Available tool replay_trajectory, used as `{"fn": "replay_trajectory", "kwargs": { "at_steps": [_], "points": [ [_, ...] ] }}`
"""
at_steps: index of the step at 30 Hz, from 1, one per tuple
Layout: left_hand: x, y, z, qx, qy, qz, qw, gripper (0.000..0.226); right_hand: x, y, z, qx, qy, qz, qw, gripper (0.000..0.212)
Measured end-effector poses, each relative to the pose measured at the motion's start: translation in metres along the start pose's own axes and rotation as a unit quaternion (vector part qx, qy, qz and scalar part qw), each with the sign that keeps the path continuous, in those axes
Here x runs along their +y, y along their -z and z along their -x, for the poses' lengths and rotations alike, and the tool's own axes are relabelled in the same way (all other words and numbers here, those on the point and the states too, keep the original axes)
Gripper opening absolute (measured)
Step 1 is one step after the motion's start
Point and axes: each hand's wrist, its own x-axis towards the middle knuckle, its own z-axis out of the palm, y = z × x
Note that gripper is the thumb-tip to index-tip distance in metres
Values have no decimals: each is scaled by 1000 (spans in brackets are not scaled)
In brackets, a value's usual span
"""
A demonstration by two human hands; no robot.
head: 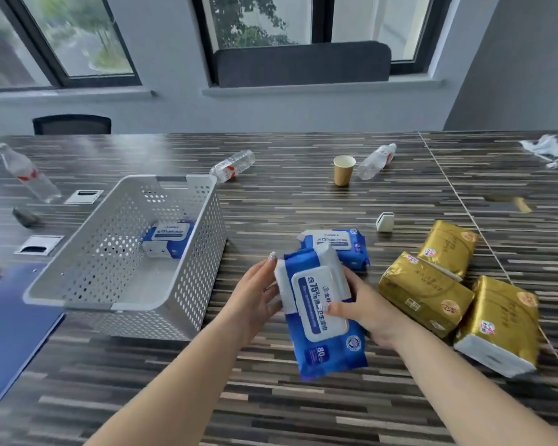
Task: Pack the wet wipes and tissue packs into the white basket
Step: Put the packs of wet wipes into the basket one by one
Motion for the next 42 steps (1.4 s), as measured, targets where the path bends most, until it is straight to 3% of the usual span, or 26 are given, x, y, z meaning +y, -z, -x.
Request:
{"fn": "replay_trajectory", "kwargs": {
  "at_steps": [5,9,15,18,21,24,26,29,34,42],
  "points": [
    [9,4,6,-5,10,-92,996,38,-4,-3,5,-73,-6,80,994,88],
    [15,3,12,-12,39,-164,986,25,-7,-3,9,-100,-17,96,990,78],
    [15,-4,8,58,-36,-269,961,18,-11,2,8,-105,-37,104,988,79],
    [9,-4,8,82,-48,-203,975,24,-12,8,6,-63,-42,122,990,87],
    [5,1,10,87,-49,-114,988,27,-3,16,6,65,-26,152,986,92],
    [1,7,8,104,-49,-25,993,28,14,17,12,195,-2,-56,979,57],
    [-3,9,8,113,-42,54,991,28,22,6,19,197,-13,-218,956,34],
    [-9,12,7,129,-20,152,980,26,22,-12,23,224,2,-312,923,18],
    [-12,16,5,154,-6,224,962,33,3,-26,19,286,14,-305,908,14],
    [1,20,8,175,-82,148,970,23,-16,-28,9,294,19,-297,908,7]
  ]
}}
